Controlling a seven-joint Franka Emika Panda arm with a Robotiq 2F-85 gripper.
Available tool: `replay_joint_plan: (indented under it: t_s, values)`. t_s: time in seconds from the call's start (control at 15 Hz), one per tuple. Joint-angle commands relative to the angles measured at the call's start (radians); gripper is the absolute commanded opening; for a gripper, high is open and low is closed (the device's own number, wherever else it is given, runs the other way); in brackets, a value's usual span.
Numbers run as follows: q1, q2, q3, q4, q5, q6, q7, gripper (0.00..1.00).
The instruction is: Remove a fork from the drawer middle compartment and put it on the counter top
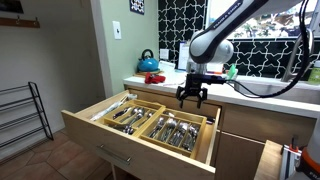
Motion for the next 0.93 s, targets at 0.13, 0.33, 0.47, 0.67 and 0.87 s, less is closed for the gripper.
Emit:
replay_joint_plan:
  t_s: [0.13, 0.33, 0.47, 0.67, 0.87]
  values:
    - [0.004, 0.144, -0.026, 0.100, 0.084, 0.011, 0.040, 1.00]
    - [0.003, 0.209, -0.028, 0.143, 0.064, 0.038, 0.212, 1.00]
    - [0.008, 0.171, -0.033, 0.122, 0.050, 0.018, 0.151, 1.00]
    - [0.008, 0.172, -0.033, 0.125, 0.050, 0.018, 0.149, 1.00]
    - [0.007, 0.193, -0.034, 0.139, 0.082, 0.029, 0.131, 1.00]
